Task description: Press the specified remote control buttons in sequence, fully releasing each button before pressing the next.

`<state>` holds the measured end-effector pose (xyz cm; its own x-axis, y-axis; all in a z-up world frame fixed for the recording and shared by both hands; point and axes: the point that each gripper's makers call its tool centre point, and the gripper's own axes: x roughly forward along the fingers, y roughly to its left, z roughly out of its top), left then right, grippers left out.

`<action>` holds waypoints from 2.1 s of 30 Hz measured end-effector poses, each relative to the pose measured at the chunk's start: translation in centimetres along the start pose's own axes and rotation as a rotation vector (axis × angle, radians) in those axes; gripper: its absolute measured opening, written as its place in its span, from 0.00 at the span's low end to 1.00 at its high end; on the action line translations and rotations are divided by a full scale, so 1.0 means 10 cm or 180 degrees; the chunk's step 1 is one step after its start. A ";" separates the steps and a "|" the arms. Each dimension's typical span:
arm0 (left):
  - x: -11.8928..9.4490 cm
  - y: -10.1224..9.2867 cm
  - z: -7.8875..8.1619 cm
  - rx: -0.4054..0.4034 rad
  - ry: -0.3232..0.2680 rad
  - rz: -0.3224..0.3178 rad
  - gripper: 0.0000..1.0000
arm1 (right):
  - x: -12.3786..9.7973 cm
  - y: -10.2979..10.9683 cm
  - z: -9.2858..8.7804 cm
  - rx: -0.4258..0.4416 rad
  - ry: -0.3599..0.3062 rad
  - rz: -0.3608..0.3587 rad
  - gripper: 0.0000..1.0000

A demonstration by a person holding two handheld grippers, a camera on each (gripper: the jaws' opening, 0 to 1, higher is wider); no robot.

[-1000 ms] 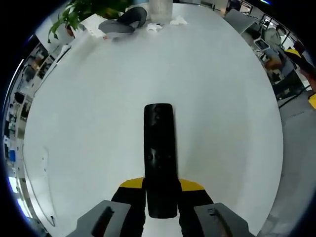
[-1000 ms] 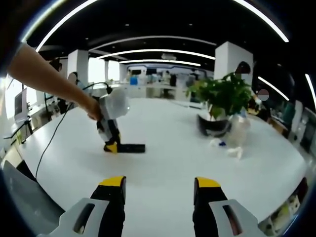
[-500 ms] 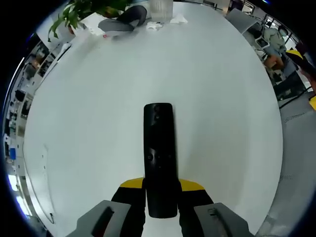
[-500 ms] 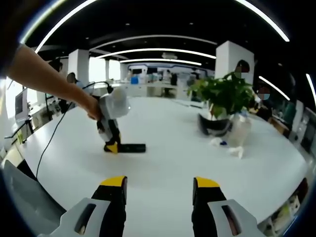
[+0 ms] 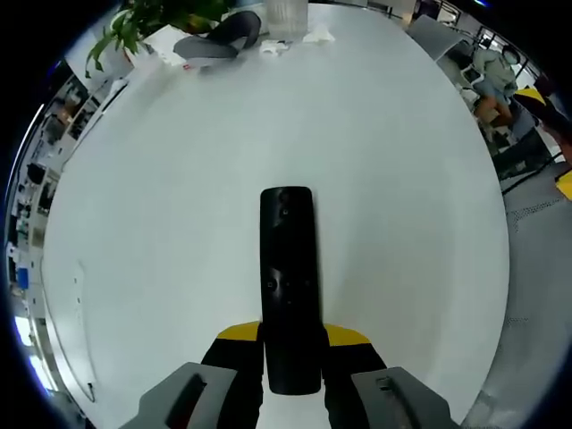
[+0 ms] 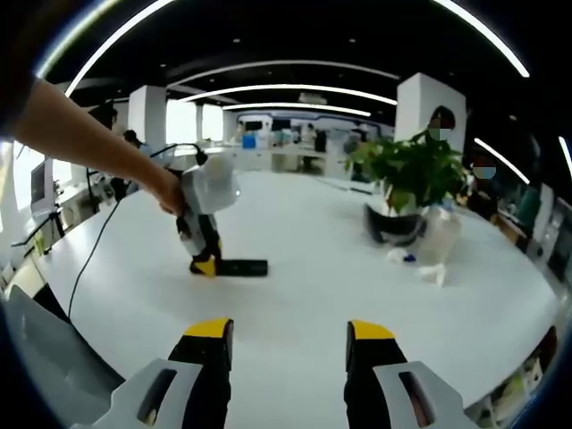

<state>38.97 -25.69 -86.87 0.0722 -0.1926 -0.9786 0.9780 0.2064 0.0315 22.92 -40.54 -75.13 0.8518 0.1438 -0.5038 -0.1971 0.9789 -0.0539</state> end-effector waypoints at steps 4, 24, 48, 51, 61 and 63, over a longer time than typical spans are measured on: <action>0.00 -0.01 0.00 -0.0033 -0.0034 0.0004 0.23 | 0.00 0.01 -0.01 -0.0017 0.0028 0.0023 0.40; -0.02 -0.11 -0.02 -0.0041 -0.0010 0.0013 0.23 | -0.04 -0.03 0.01 0.0061 -0.0005 -0.0034 0.14; -0.03 -0.32 -0.08 -0.0027 -0.0056 0.0004 0.23 | -0.05 -0.04 -0.05 0.0147 0.0079 -0.0008 0.00; -0.04 -0.35 -0.09 0.0003 -0.0091 -0.0004 0.23 | -0.05 -0.04 -0.05 0.0122 0.0094 -0.0011 0.00; -0.04 -0.43 -0.09 0.0020 -0.0062 -0.0007 0.23 | -0.06 -0.05 -0.04 0.0144 0.0070 -0.0007 0.00; -0.04 -0.45 -0.10 0.0012 -0.0073 -0.0008 0.23 | -0.06 -0.04 -0.04 0.0129 0.0074 0.0001 0.00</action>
<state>34.40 -25.61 -86.79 0.0741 -0.2152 -0.9738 0.9789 0.2024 0.0297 22.31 -41.10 -75.20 0.8400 0.1412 -0.5238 -0.1772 0.9840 -0.0189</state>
